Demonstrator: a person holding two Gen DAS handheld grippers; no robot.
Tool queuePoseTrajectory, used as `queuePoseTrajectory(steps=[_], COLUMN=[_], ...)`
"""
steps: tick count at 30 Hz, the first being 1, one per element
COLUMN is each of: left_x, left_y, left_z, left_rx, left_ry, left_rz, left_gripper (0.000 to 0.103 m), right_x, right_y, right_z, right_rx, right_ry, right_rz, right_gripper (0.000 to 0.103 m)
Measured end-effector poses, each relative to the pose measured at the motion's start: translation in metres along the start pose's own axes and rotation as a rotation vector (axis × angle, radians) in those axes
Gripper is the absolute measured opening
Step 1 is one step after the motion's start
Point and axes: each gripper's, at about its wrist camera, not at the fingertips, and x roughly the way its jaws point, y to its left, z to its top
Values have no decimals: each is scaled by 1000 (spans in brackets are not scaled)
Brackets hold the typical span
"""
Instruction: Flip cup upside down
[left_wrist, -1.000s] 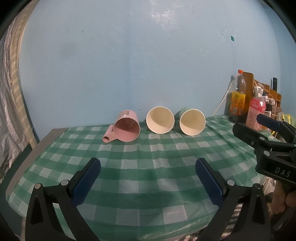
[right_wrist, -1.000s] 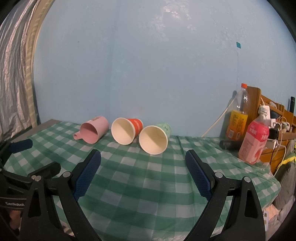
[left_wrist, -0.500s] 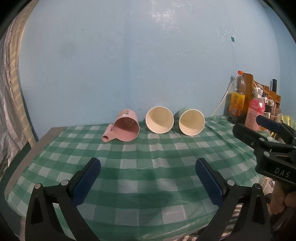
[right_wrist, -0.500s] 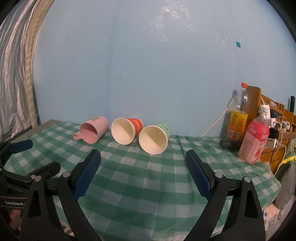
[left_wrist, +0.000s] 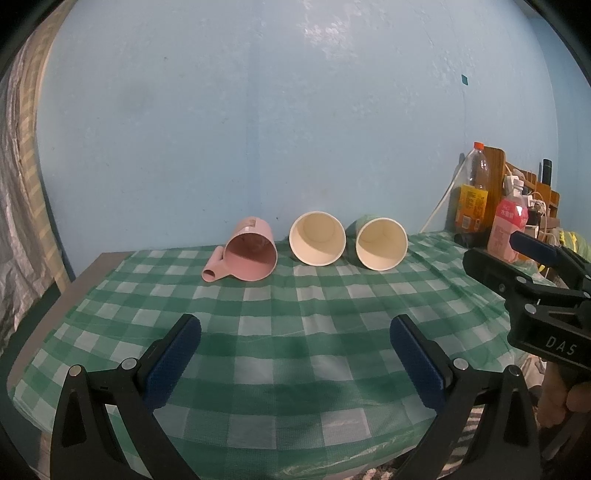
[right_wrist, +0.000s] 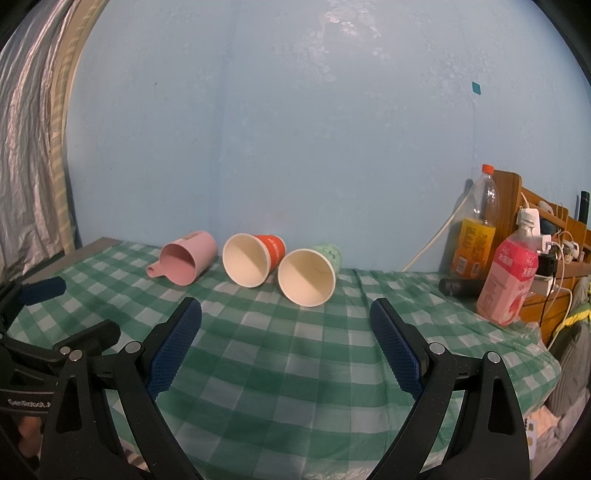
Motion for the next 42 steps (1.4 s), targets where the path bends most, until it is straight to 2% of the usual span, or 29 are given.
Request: queuePoseTrajectory(steps=[32,42], left_x=[1,16], left_y=[8,4], left_z=[3,34], left_rx=[-35,-23], left_ry=[0,36], left_rz=[-35,-35], left_gripper=[103,103], right_x=[3,9], right_y=[0,-22], right_z=[-1,13], right_rx=[6,57], right_ry=[11,27], right_rz=[2,-4], right_gripper=[91,91])
